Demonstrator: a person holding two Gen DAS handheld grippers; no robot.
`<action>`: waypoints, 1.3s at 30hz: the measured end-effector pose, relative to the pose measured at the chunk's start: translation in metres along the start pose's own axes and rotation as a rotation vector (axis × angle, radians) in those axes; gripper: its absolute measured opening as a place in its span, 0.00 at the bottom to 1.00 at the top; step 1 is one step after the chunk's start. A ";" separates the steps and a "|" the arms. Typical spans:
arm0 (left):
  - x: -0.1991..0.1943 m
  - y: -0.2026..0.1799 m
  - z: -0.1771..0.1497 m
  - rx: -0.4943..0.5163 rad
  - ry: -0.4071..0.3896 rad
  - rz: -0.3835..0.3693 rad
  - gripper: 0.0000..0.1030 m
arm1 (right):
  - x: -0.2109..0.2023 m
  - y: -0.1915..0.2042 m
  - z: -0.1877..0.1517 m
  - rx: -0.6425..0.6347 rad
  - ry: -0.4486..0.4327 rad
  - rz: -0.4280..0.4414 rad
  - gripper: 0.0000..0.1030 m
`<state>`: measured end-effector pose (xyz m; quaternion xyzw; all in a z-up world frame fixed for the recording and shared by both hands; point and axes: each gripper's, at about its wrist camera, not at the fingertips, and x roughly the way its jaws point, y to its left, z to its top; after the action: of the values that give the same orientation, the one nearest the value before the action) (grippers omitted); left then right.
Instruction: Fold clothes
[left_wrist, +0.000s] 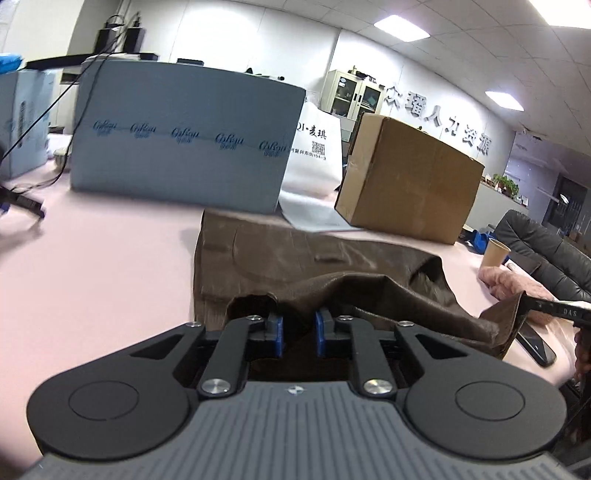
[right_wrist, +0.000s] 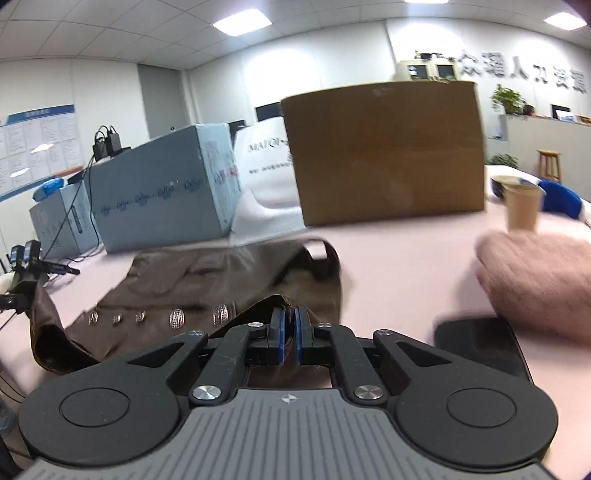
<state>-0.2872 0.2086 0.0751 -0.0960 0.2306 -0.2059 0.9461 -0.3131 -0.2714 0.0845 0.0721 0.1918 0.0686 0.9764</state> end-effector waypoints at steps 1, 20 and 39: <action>0.013 0.004 0.013 -0.024 0.012 0.001 0.14 | 0.013 -0.003 0.009 0.013 0.007 -0.004 0.05; 0.209 0.077 0.073 -0.247 0.236 0.098 0.08 | 0.135 -0.031 0.061 -0.079 0.114 0.099 0.69; 0.173 0.059 0.049 0.068 0.256 0.005 0.81 | 0.135 -0.036 0.012 -0.118 0.197 0.099 0.11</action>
<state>-0.1040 0.1905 0.0329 -0.0361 0.3428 -0.2219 0.9121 -0.1808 -0.2865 0.0402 0.0169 0.2785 0.1344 0.9508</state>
